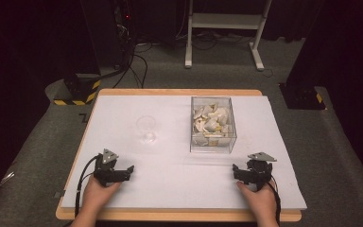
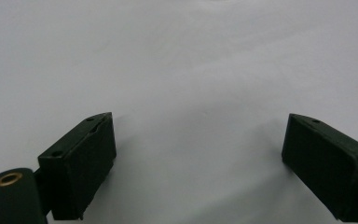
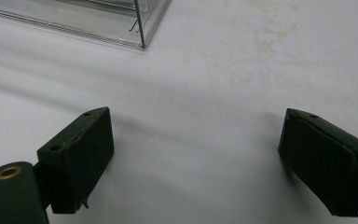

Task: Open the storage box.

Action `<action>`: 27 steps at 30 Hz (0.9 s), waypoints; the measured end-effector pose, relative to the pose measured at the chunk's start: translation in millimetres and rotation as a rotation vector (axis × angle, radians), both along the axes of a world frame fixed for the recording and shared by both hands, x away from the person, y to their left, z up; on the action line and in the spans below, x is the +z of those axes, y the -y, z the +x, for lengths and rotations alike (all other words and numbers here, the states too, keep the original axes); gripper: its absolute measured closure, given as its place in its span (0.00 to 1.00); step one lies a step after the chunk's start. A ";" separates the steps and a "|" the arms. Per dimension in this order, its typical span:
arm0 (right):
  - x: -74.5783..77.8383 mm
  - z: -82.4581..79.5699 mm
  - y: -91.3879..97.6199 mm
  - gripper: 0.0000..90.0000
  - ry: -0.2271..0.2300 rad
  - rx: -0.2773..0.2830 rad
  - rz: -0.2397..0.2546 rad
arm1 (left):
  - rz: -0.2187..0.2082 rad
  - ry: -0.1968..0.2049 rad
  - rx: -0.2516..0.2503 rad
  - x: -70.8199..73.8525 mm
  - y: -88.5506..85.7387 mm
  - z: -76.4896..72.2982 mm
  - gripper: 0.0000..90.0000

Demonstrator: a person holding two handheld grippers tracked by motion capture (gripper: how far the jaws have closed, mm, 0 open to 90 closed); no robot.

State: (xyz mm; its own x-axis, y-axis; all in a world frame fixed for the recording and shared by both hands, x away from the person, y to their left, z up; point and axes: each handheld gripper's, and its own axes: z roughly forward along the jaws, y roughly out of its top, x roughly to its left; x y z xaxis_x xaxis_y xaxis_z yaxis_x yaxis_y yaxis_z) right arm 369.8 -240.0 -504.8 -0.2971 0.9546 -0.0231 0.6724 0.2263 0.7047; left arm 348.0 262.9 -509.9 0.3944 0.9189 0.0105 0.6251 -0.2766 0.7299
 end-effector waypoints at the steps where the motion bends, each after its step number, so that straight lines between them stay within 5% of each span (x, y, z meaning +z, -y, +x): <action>1: 0.0 0.0 0.0 0.11 0.000 0.000 0.000 | 0.000 0.000 0.000 0.0 0.0 0.0 0.11; 27: 0.1 -0.1 -0.1 0.11 0.000 -0.003 0.003 | -0.002 0.001 0.004 0.0 0.1 -0.1 0.11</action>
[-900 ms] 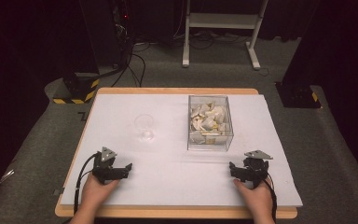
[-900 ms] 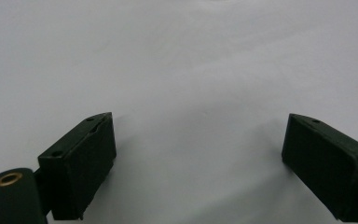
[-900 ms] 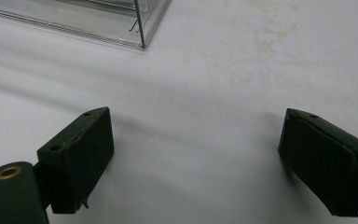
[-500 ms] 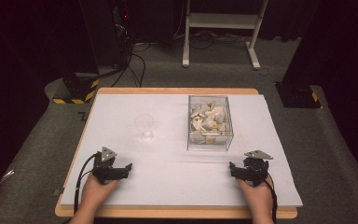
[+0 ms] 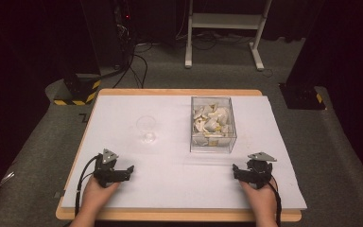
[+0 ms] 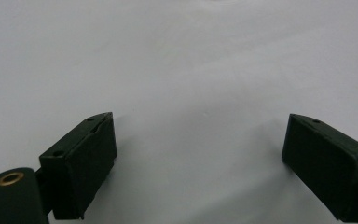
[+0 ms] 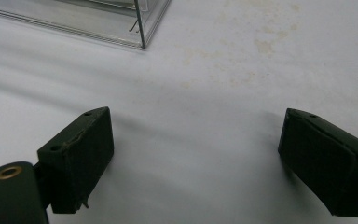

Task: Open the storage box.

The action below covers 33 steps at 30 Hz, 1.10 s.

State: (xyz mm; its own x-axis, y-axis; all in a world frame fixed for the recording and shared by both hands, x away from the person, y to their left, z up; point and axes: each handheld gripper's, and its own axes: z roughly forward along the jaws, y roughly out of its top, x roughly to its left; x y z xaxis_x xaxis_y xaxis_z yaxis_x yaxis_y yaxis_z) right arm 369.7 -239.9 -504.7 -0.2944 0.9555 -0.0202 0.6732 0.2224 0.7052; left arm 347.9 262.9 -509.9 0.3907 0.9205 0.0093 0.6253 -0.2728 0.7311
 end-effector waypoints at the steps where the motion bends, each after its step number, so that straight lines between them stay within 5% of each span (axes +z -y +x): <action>1: 0.0 0.0 0.0 0.11 0.000 0.000 0.000 | -0.001 -0.001 -0.001 0.0 -0.1 0.0 0.11; 16: 1.5 -0.4 -0.9 0.10 0.005 0.006 -0.015 | -0.001 -0.001 -0.001 0.0 -0.1 0.1 0.11; 33: 11.2 -8.9 -0.2 0.10 0.071 0.026 -0.014 | -0.001 0.000 0.000 0.0 0.0 0.1 0.11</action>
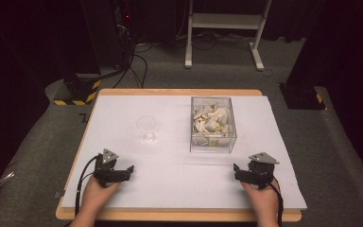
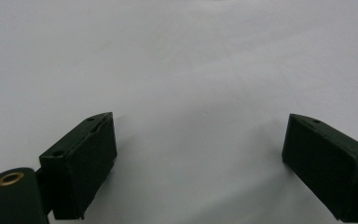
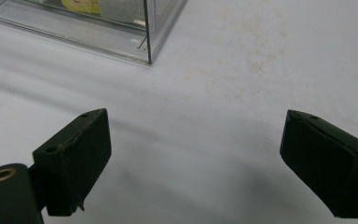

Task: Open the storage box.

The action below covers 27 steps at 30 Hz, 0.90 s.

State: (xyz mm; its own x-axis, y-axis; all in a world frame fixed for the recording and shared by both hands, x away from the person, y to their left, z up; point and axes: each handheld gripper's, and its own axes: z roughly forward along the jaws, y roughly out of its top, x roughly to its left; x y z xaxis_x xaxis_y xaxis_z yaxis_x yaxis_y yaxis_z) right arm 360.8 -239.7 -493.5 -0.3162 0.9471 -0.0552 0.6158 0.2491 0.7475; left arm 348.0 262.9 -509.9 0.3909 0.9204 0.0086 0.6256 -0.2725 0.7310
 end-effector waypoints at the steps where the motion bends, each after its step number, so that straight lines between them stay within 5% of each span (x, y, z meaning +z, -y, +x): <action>1: 0.0 0.0 0.0 0.10 0.000 0.000 0.000 | 0.000 0.000 0.000 0.0 0.0 0.0 0.11; 27: 6.6 -4.5 -6.1 0.10 0.028 0.035 0.038 | 0.000 0.000 -0.001 0.0 0.0 -0.1 0.11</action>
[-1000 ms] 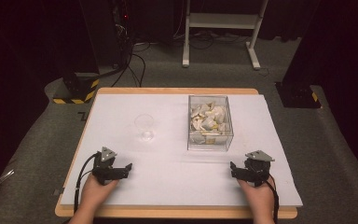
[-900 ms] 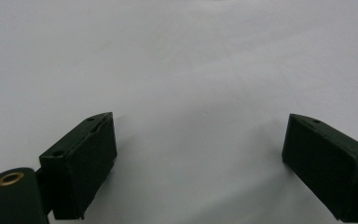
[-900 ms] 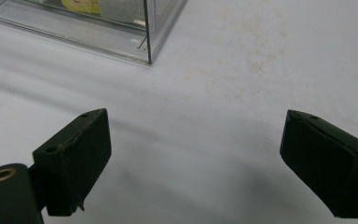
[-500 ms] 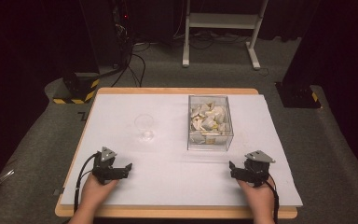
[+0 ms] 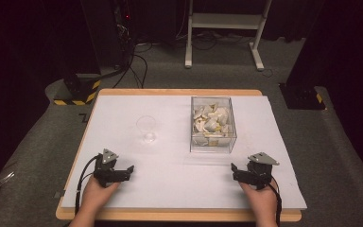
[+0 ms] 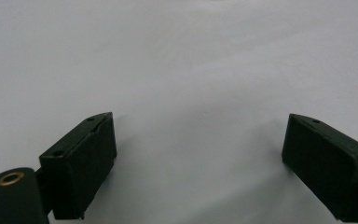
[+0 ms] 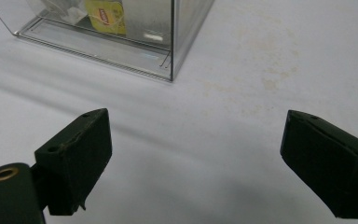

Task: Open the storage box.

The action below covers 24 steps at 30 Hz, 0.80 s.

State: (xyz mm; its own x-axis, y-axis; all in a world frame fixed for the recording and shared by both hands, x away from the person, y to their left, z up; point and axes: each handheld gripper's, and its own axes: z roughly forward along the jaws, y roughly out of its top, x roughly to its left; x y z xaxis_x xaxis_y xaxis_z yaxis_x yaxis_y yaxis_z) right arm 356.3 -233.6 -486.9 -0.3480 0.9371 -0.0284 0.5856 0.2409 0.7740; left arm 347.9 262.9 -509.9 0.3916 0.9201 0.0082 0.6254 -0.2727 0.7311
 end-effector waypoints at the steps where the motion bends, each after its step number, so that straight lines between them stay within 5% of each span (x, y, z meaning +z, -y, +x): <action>1: 0.5 -0.2 0.0 0.10 0.004 0.002 0.003 | 0.000 0.000 0.000 0.0 0.0 0.0 0.11; 24: 17.9 -16.0 -26.8 0.10 0.079 0.095 0.051 | 0.000 0.000 0.000 0.0 -0.1 0.0 0.11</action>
State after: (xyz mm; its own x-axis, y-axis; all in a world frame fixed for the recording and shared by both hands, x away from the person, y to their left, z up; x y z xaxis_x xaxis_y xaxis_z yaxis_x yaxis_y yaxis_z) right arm 340.3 -206.8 -469.0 -0.4337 0.9010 -0.0124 0.4987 0.2515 0.8295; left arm 347.9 263.0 -509.9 0.3919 0.9200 0.0083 0.6255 -0.2730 0.7309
